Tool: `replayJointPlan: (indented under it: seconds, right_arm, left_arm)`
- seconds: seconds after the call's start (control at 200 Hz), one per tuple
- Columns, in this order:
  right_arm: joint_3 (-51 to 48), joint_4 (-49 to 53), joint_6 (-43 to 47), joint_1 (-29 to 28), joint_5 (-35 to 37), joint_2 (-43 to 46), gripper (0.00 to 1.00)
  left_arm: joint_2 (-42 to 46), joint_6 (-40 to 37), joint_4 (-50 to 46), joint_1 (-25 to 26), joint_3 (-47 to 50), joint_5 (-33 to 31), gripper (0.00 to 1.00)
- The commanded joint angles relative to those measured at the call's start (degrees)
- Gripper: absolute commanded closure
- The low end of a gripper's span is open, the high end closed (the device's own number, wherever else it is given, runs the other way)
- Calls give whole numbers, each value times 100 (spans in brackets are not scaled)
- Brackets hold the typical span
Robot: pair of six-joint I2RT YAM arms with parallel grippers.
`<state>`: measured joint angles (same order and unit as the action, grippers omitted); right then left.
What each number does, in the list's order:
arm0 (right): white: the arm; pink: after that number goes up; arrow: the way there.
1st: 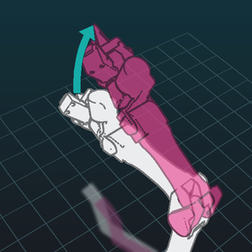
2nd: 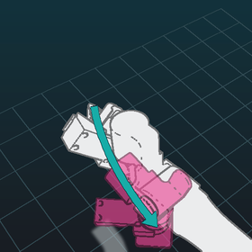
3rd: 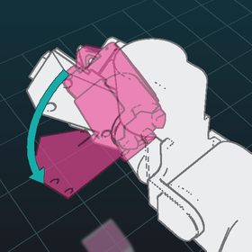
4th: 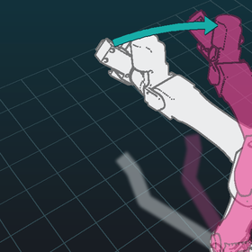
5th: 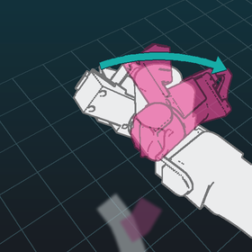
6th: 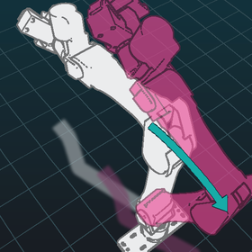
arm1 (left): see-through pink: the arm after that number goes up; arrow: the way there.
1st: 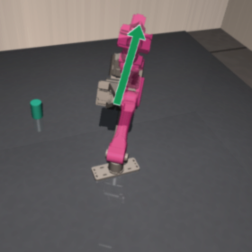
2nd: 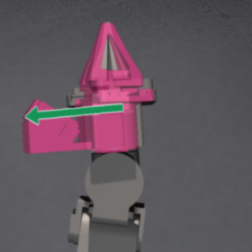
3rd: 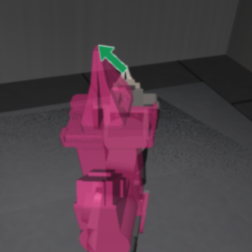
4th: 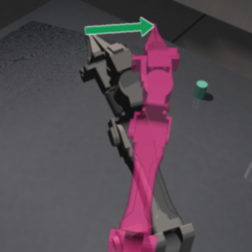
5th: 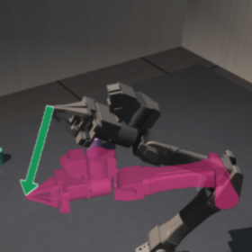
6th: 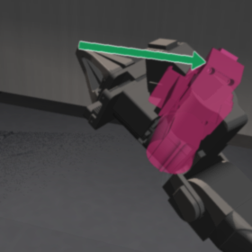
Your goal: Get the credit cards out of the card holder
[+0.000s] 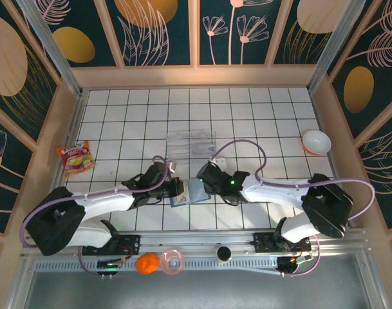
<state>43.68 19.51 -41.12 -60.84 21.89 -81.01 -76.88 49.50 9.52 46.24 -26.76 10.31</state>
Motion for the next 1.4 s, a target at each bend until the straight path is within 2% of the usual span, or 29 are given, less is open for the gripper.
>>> replayJointPlan:
  seconds: [0.0, 0.135, 0.225, 0.415, 0.51, 0.661, 0.806, 0.956, 1.081, 1.236, 1.396]
  right_arm:
    - [-191, 162, -349, 14, 552, 437, 58]
    - [-422, 8, -271, 19, 407, 891, 61]
    - [-545, -8, -300, 27, 346, 1096, 66]
    - [-733, -90, -313, 44, 177, 1277, 71]
    - [-739, -320, -107, 83, -142, 1294, 71]
    - [-593, -819, 417, 157, -824, 1157, 69]
    - [-326, -1375, 949, 242, -1951, 754, 68]
    - [186, -1665, 1292, 272, -3291, -188, 65]
    - [364, -1945, 1228, 308, -3708, -756, 73]
    - [535, -1918, 975, 438, -3665, -1155, 73]
    - [424, -2152, 664, 664, -3979, -1285, 73]
  left_arm:
    - [-446, -226, -205, 199, -375, 98, 100]
    - [-1128, -329, -54, 463, -847, 366, 100]
    - [-1582, -401, -47, 672, -1241, 508, 100]
    - [-2076, -417, -108, 922, -1610, 636, 100]
    - [-1717, -269, -30, 906, -1385, 308, 100]
    - [-568, 86, 6, 811, -860, -358, 85]
    - [618, 541, 64, 282, 97, -576, 77]
    - [1456, 577, -197, -211, 787, -631, 65]
    - [1632, 545, -162, -327, 1044, -637, 59]
    - [1489, 341, 4, -335, 1070, -632, 53]
    - [1264, 139, 28, -339, 986, -742, 55]
